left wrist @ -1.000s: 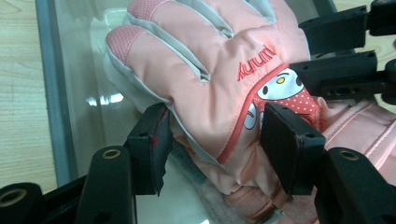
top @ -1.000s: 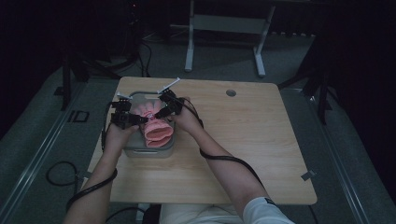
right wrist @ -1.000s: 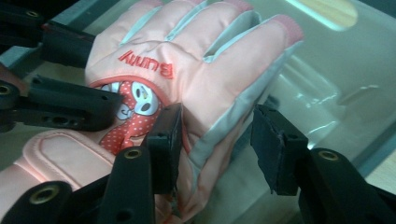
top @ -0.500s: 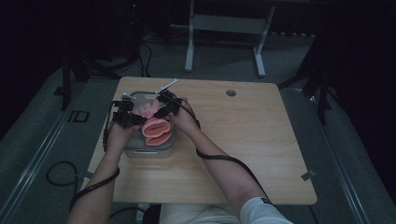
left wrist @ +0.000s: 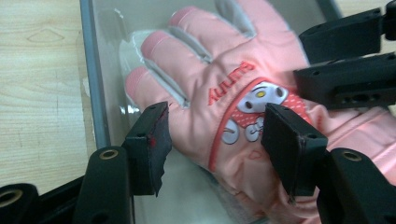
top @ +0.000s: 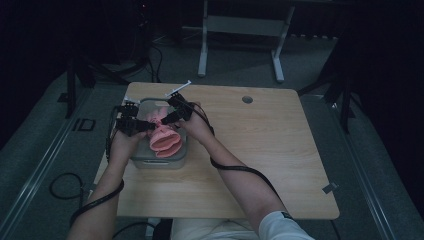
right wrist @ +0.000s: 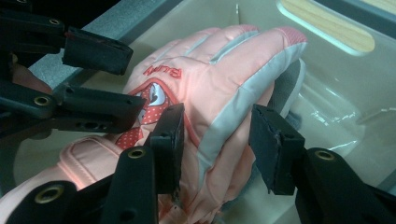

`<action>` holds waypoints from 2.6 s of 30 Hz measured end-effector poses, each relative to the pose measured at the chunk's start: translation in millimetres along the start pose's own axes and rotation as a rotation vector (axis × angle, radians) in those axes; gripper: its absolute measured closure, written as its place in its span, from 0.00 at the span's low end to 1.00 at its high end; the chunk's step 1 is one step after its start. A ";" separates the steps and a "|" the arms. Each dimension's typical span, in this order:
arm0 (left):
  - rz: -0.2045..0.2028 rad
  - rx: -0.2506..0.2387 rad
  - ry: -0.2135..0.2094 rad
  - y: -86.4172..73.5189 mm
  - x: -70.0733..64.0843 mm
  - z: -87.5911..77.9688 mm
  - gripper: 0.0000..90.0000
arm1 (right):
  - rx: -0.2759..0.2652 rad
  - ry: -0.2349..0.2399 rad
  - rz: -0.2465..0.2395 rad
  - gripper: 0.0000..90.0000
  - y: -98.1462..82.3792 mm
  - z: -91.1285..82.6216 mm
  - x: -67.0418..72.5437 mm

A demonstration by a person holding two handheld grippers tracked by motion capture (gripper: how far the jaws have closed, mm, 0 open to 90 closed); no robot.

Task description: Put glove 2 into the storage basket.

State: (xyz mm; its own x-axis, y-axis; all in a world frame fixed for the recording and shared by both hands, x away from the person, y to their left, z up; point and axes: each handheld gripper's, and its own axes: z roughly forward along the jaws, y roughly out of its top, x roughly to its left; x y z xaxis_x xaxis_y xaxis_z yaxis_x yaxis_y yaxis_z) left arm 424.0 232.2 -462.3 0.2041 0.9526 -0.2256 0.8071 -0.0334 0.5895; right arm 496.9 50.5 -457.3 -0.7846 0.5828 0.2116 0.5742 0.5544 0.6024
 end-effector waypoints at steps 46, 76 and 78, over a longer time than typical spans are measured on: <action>0.161 -0.232 -0.150 -17.2 -65.1 -52.2 0.01 | -0.143 0.055 -0.081 0.23 -27.8 -73.9 -9.0; 0.388 -0.267 -0.253 -45.6 -157.4 -39.2 0.02 | -0.145 -0.052 -0.107 0.17 -97.4 -104.1 -45.9; 0.407 -0.270 -0.254 -47.7 -163.3 -39.0 0.02 | -0.147 -0.055 -0.106 0.17 -101.8 -105.4 -49.4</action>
State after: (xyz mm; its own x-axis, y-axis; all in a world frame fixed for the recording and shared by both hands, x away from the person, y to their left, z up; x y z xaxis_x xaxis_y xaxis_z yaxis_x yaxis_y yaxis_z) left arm 330.6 90.1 -423.3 0.6243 0.7750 -0.0986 0.4710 -0.2727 0.8389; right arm 452.6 -97.4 -448.0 -0.8229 0.5592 0.1010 0.4453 0.5242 0.7259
